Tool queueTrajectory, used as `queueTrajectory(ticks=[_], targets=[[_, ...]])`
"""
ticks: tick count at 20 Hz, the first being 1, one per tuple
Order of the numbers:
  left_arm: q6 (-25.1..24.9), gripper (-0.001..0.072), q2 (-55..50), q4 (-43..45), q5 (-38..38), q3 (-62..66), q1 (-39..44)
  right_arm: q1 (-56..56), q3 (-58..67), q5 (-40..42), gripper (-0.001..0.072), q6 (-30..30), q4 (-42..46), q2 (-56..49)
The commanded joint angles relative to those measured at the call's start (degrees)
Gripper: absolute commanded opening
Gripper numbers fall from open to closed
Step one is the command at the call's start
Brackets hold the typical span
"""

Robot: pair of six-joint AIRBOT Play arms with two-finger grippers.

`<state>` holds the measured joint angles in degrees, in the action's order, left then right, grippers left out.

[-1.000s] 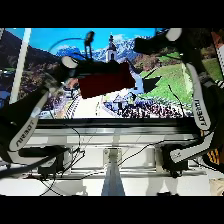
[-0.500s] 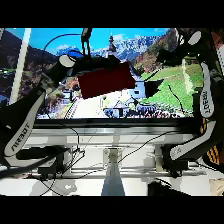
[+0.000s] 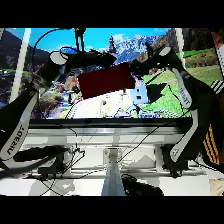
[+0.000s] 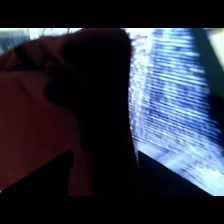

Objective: Fold the clothes and pants, and hang the long-sleeved shirts on hangers.

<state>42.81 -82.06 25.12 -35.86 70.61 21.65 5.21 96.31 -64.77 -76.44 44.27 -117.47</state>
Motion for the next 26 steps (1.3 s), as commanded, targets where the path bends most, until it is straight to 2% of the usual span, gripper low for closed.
queueTrajectory(ticks=[1, 6, 7, 8, 9, 10, 11, 12, 13, 16, 19, 22, 26], targets=[[-0.5, 0.0717, 0.1, 0.2, 0.0, 0.0, -0.2, 2.8, 0.0, 1.3, 0.0447, 0.5, -0.9, -2.1], [-0.5, 0.0716, 0.1, 0.4, -0.1, 0.0, -0.2, 7.0, 0.0, -2.9, 0.0426, 2.8, -0.8, -2.1], [-0.5, 0.0714, 0.1, 0.4, -1.0, 0.0, -0.3, 8.1, 0.2, -2.9, 0.0284, 4.1, -0.7, -2.1], [-0.5, 0.0698, 0.2, 1.0, -2.6, 0.0, -0.8, 9.0, 0.8, -2.9, 0.0092, 5.8, -0.2, -2.1], [-0.4, 0.0642, 0.6, 3.4, -4.3, 0.0, -1.4, 9.6, 1.7, -3.0, 0.0017, 6.2, 0.7, -1.9], [-0.4, 0.0513, 1.4, 7.0, -6.0, 0.0, -2.4, 9.8, 2.7, -3.1, 0.0017, 6.2, 1.8, -1.5], [-0.4, 0.0348, 2.7, 11.1, -8.3, 0.0, -3.7, 9.8, 3.9, -3.4, 0.0017, 6.2, 3.0, -0.7], [-0.4, 0.0133, 4.4, 14.5, -10.4, 0.0, -5.3, 9.3, 5.0, -3.5, 0.0017, 6.1, 4.6, 0.5], [-0.2, 0.0007, 6.6, 17.6, -12.8, 0.0, -7.3, 8.5, 6.1, -3.5, 0.0017, 4.9, 7.5, 2.1], [-0.2, 0.0009, 14.1, 21.6, -16.4, 0.0, -13.9, 4.7, 8.4, -4.0, 0.0017, -3.3, 18.8, 8.9], [0.1, 0.0010, 20.9, 21.5, -16.5, 0.0, -20.1, -1.8, 9.7, -9.0, 0.0017, -6.9, 24.7, 17.9], [5.9, 0.0010, 24.8, 21.4, -16.8, 0.0, -22.4, -10.2, 9.8, -13.9, 0.0017, -12.3, 31.1, 28.4], [5.9, 0.0010, 25.7, 21.4, -20.0, 0.0, -22.4, -23.2, 9.8, -19.0, 0.0017, -14.4, 39.1, 41.6]])
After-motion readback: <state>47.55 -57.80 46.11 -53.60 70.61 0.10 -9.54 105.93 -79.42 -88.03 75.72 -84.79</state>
